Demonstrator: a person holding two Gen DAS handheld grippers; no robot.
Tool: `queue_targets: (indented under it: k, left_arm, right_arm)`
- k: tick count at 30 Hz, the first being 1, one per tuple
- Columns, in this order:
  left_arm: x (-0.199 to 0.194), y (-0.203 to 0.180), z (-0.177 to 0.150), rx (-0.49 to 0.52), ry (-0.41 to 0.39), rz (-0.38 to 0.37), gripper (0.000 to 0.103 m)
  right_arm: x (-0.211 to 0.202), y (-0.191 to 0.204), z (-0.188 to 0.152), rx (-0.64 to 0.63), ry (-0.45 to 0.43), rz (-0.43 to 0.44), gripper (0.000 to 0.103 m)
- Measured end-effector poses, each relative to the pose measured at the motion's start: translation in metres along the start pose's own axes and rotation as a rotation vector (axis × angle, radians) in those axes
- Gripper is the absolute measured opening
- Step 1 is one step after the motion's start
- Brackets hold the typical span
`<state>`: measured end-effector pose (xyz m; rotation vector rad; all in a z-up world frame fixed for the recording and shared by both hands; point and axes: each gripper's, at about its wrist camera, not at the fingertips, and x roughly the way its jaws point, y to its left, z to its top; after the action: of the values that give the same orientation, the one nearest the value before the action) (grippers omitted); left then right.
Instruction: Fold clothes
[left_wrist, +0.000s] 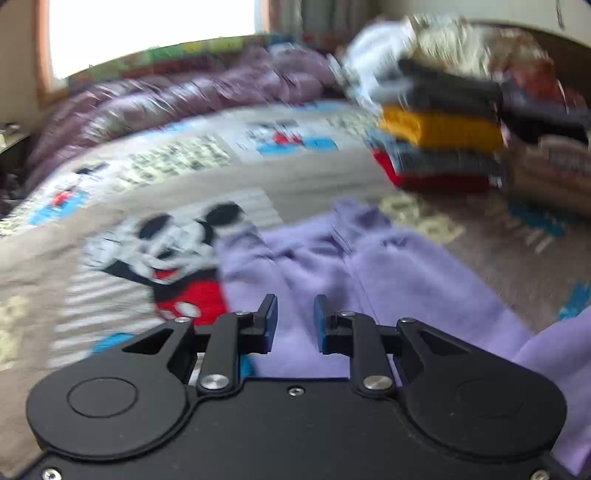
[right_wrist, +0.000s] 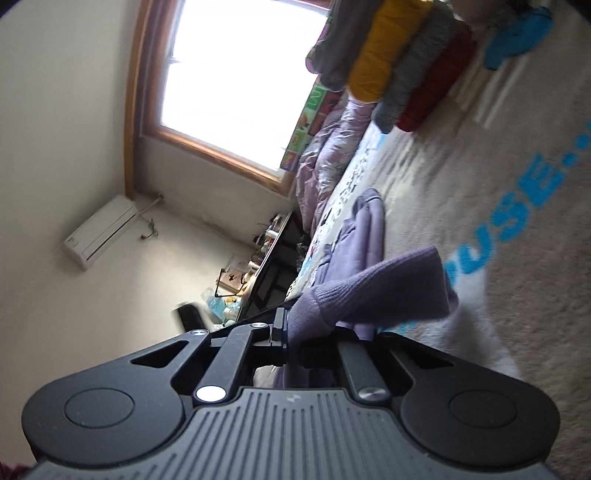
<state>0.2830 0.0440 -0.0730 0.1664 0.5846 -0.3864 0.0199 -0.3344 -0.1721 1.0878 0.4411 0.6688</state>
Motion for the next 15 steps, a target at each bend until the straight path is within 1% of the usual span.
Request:
queue_targets:
  k: [3,5,6,8,10,11,12,15]
  left_arm:
    - [-0.037,-0.002,-0.011,0.004,-0.024,0.014,0.018]
    - [-0.051,-0.009,-0.026,0.017,-0.012,0.017,0.018]
    - [-0.051,-0.012,-0.034,0.016,0.002,0.010,0.018]
    - [-0.038,-0.020,-0.050,0.026,0.049,-0.013,0.018]
    - [-0.012,-0.036,-0.069,0.119,0.134,0.005,0.018]
    - [-0.007,-0.044,-0.076,0.169,0.142,0.025,0.018]
    - [-0.010,-0.047,-0.076,0.170,0.125,0.036,0.018]
    - [-0.037,-0.047,-0.064,0.131,0.072,0.049,0.018]
  right_arm:
    - [-0.001,-0.002,0.002,-0.003,-0.002,-0.007,0.008]
    - [-0.002,-0.001,0.002,-0.005,-0.005,-0.004,0.008]
    - [-0.002,0.000,0.002,-0.006,-0.007,-0.002,0.008]
    - [-0.004,0.003,0.002,-0.014,-0.022,0.017,0.008]
    - [-0.006,0.007,0.001,-0.029,-0.032,0.027,0.008]
    - [-0.005,0.008,0.000,-0.032,-0.032,0.025,0.008]
    - [-0.004,0.008,-0.001,-0.031,-0.029,0.012,0.008]
    - [-0.003,0.004,-0.003,-0.019,-0.036,-0.027,0.008]
